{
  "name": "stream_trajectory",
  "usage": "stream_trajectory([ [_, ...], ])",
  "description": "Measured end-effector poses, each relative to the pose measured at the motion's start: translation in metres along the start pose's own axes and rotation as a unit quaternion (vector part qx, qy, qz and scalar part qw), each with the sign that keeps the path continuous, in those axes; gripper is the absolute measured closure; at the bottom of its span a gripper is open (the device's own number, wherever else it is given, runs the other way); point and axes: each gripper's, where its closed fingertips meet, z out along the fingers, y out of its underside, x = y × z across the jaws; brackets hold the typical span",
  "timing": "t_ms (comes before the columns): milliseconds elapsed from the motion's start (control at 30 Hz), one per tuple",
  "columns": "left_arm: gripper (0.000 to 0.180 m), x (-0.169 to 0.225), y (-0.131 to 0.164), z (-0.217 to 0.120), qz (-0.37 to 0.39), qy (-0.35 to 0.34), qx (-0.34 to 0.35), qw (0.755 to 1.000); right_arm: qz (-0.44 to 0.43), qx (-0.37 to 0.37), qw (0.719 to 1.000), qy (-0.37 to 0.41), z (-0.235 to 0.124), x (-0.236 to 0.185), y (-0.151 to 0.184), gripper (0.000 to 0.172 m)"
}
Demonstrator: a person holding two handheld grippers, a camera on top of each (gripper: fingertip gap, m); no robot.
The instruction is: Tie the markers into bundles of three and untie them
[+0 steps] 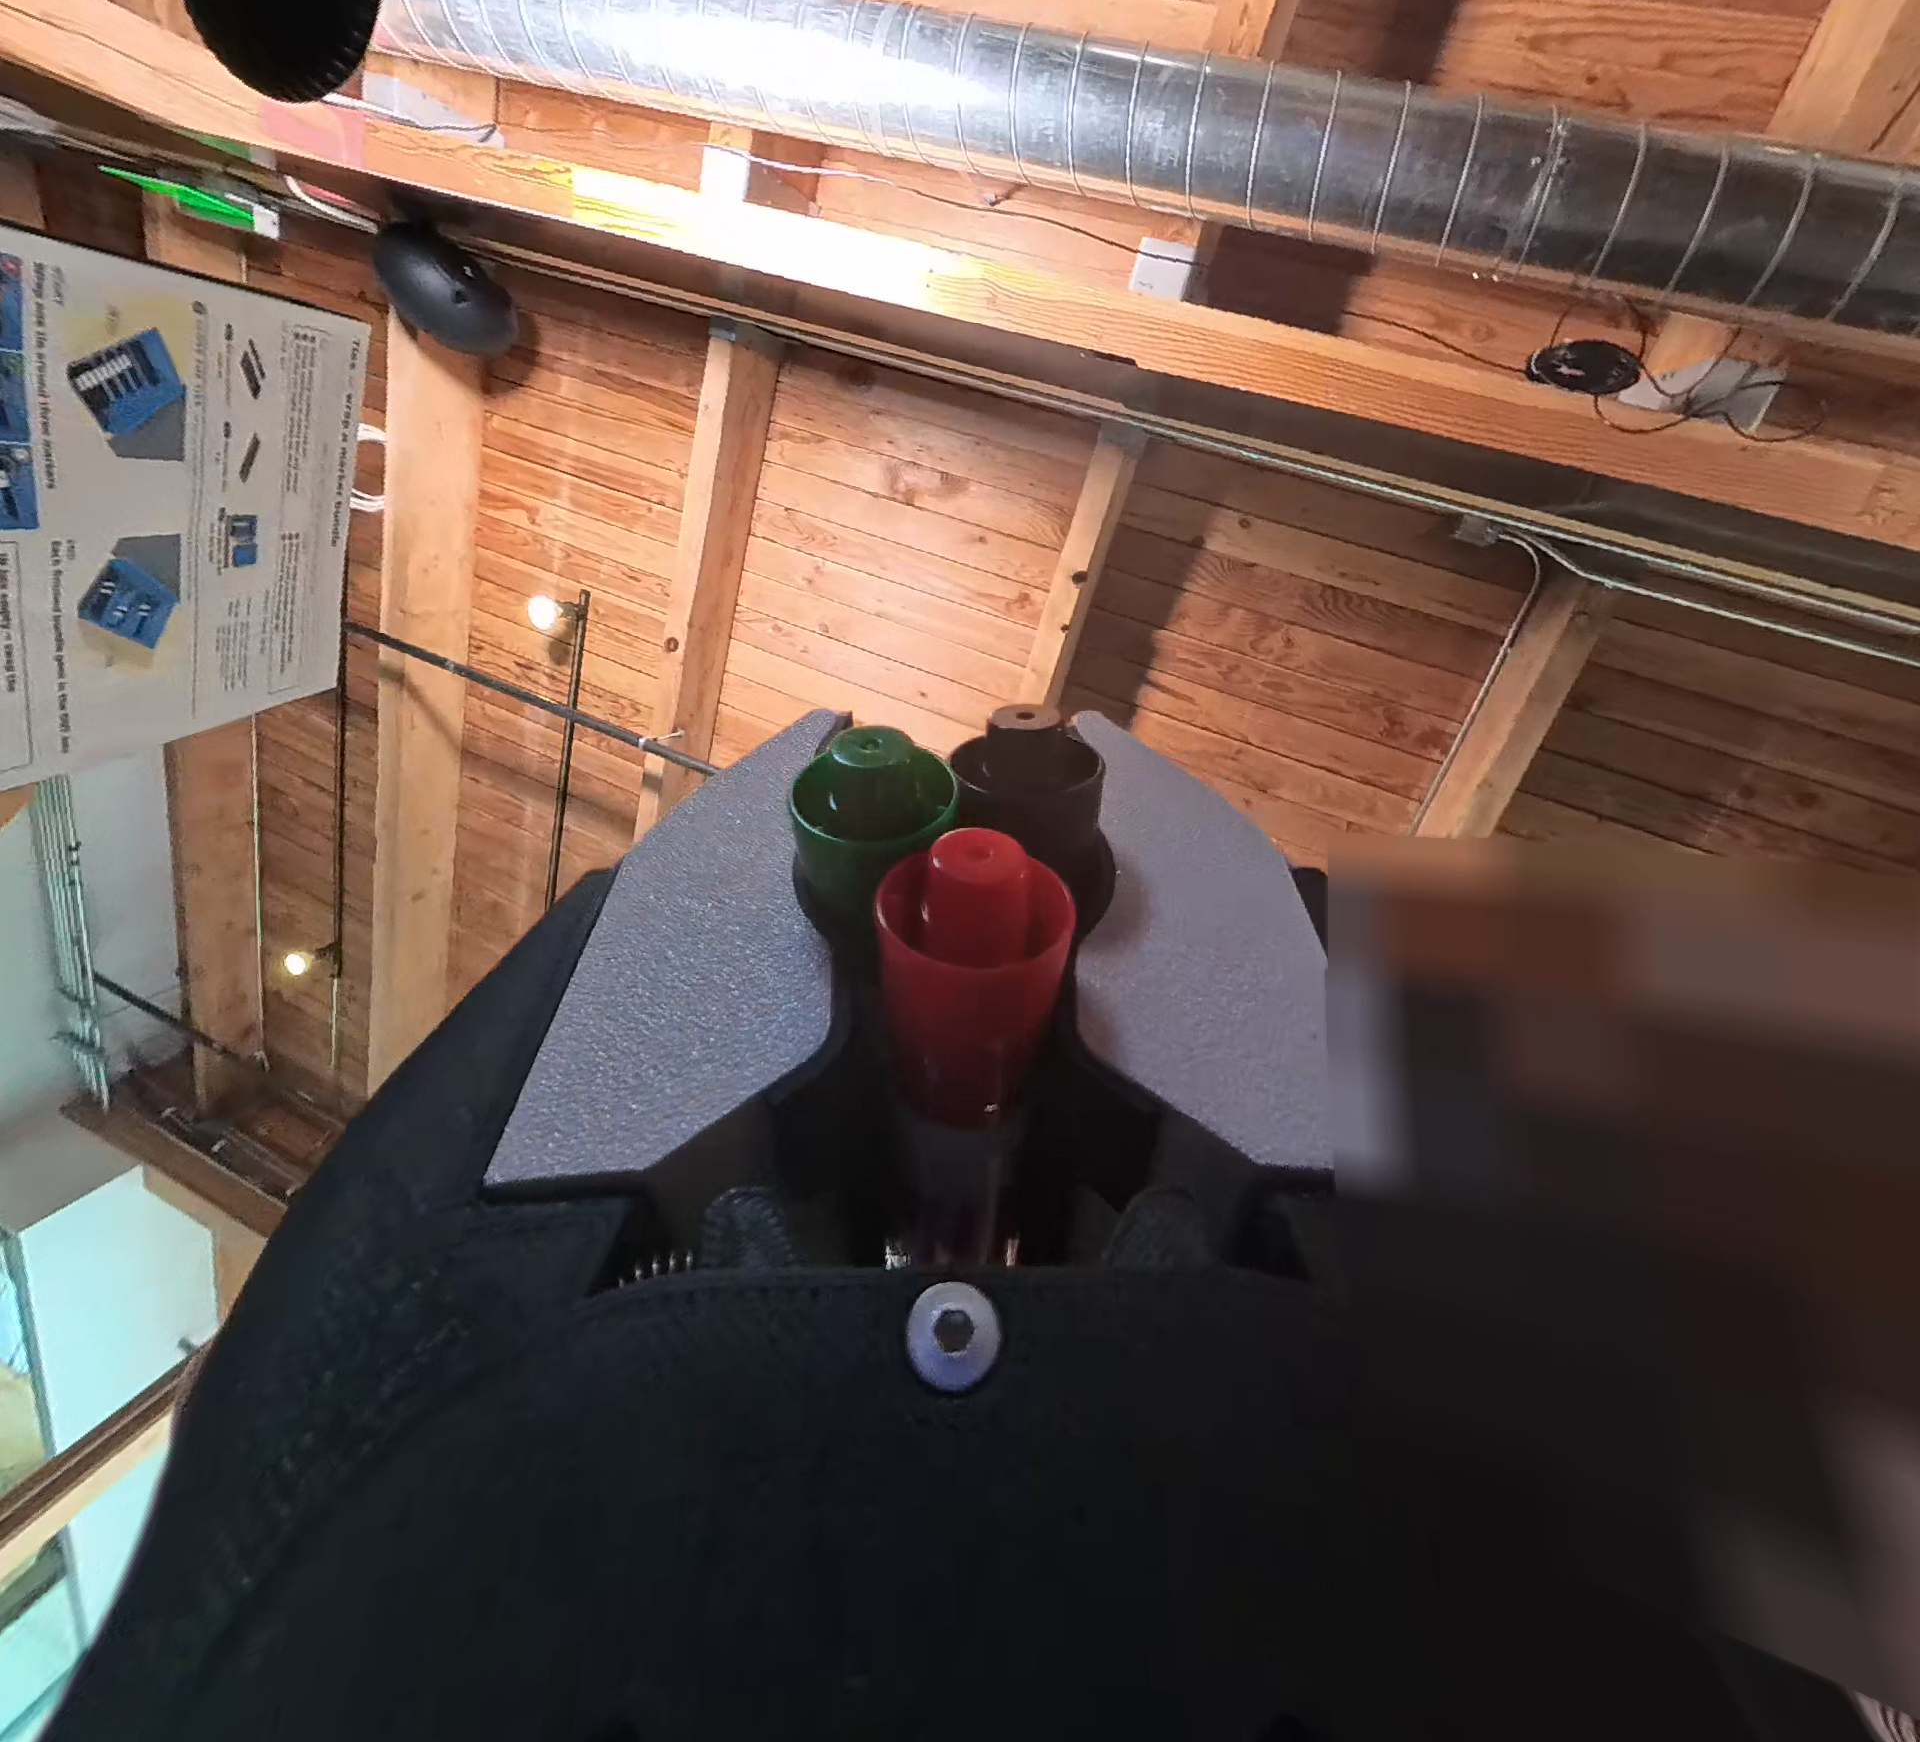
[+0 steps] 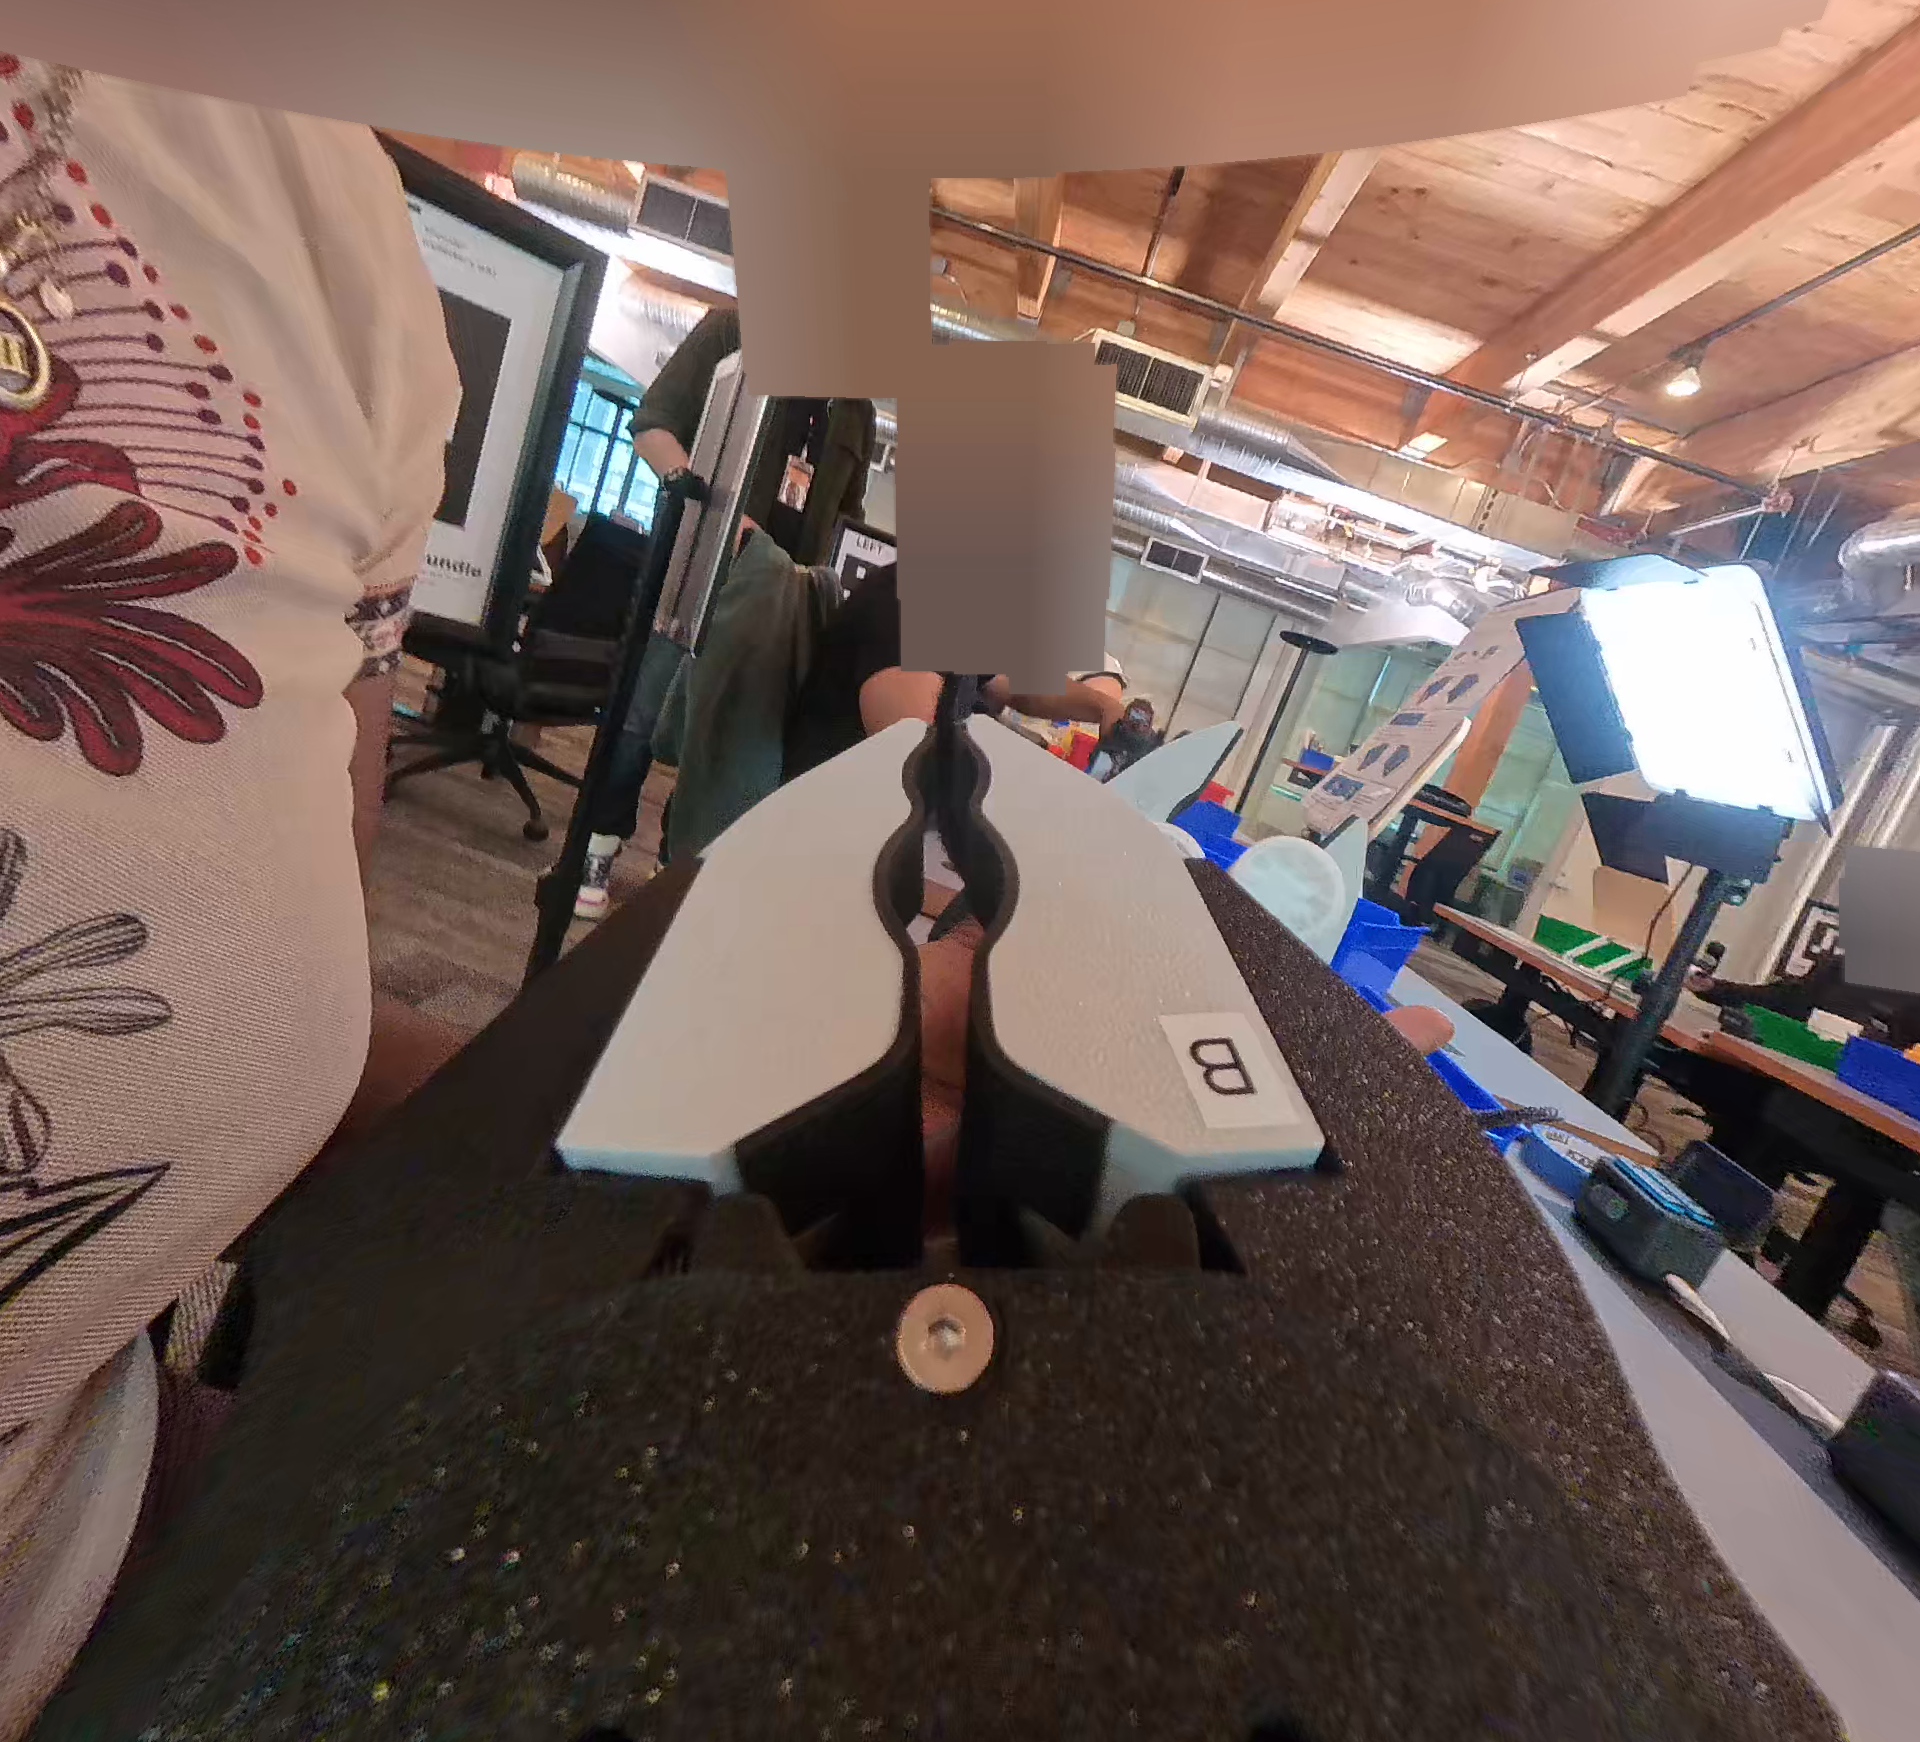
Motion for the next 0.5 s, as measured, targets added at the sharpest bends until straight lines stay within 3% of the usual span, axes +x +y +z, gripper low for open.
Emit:
stream_trajectory([
  [267, 0.142, -0.009, -0.007, -0.01, -0.046, -0.027, 0.057, 0.997, -0.038, -0.099, 0.994, 0.001, 0.005, 0.004, 0.021, 0.17],
  [500, 0.142, -0.028, -0.023, -0.015, -0.102, -0.038, 0.13, 0.986, -0.119, -0.227, 0.966, -0.025, 0.014, 0.016, 0.038, 0.168],
])
